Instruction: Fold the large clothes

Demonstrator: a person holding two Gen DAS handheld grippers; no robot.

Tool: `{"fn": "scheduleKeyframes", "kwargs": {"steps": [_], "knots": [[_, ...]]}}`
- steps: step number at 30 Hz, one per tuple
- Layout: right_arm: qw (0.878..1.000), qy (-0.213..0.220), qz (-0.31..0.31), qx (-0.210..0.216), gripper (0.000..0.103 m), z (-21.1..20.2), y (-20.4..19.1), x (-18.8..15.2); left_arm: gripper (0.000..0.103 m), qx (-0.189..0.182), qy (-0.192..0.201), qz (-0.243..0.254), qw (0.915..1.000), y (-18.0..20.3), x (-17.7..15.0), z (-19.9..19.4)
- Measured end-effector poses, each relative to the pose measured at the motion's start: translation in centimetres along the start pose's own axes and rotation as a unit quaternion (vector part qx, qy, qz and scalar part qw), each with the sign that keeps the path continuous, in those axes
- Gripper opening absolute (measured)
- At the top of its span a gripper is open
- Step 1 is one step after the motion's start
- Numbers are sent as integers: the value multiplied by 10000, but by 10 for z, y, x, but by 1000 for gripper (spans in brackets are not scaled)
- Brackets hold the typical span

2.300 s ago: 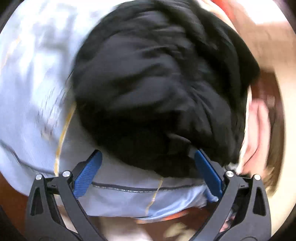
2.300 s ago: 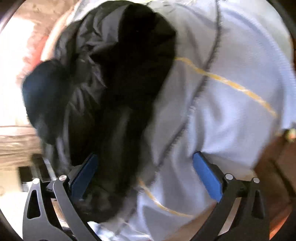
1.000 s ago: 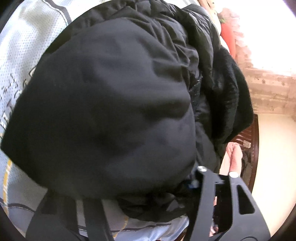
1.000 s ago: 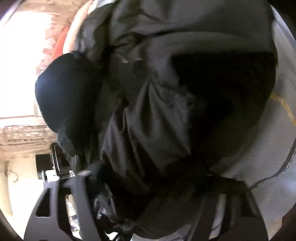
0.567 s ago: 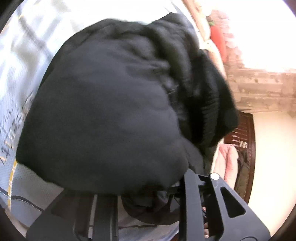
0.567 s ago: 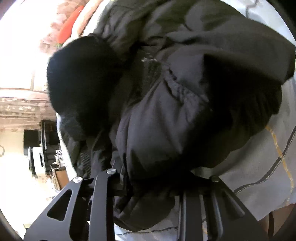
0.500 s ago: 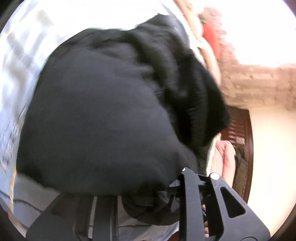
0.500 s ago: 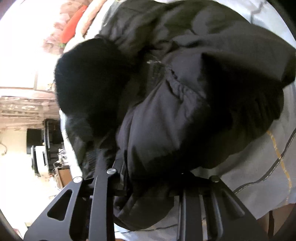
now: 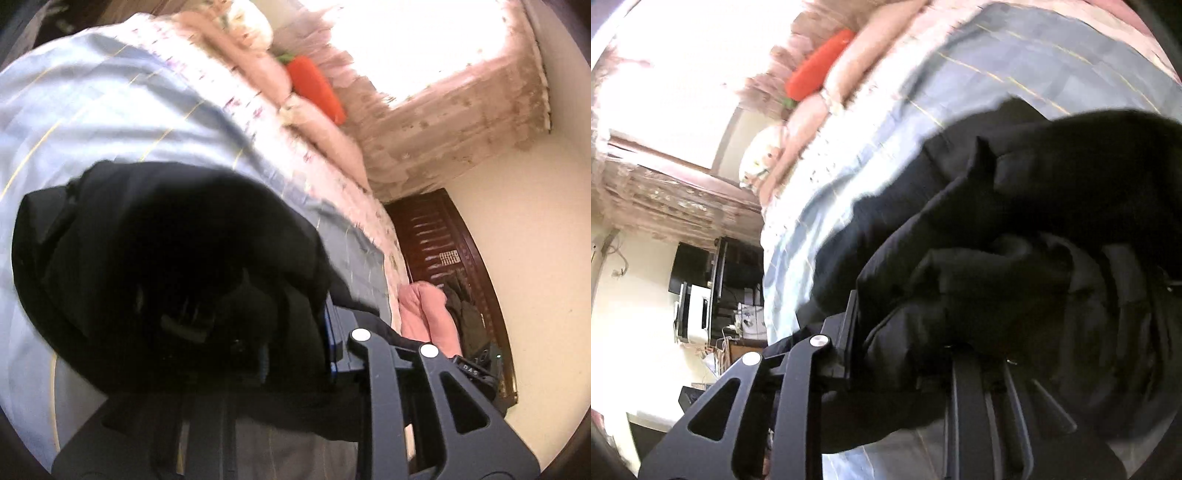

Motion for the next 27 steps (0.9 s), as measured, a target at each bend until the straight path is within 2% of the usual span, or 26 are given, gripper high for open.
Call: {"fn": "scheduleKeyframes", "kwargs": {"steps": [3,6,11,13,14,16,19,22,26,27], "knots": [[9991,144,-385,-105,21,31,-14,45,22,104,196,443,9988,7,42,37],[9989,152,-415,-144,20,74,-15,90,22,106,476,679,9965,-1,80,85],[9941,175,-921,-551,20,148,-15,151,22,686,365,1230,9894,-10,137,176],[9893,265,-1240,-724,19,176,-14,168,27,854,368,1196,9885,-16,155,197],[9872,289,-1375,-758,20,189,-13,175,28,1010,250,1122,9882,-24,165,212],[9899,221,-1245,-638,23,211,-9,190,29,1240,50,907,9881,-41,174,235],[9932,180,-1110,-316,26,229,-8,203,30,1330,-5,628,9891,-60,175,245],[9897,293,-1377,-247,26,232,-15,198,31,979,257,458,9938,-73,169,235],[9890,339,-1424,-225,26,226,-17,194,33,1042,325,560,9925,-66,164,231],[9900,311,-1357,-241,26,225,-17,194,40,1035,330,607,9922,-62,164,229]]}}
Point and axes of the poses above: each gripper's, at about its wrist camera, not at the fingertips, and z roughly the way its jaws point, y to its right, x to its top, the point moved 5 cm from there along z, roughly the way its jaws point, and after that the axes turned 3 degrees about -y, right-handed, at the moved point
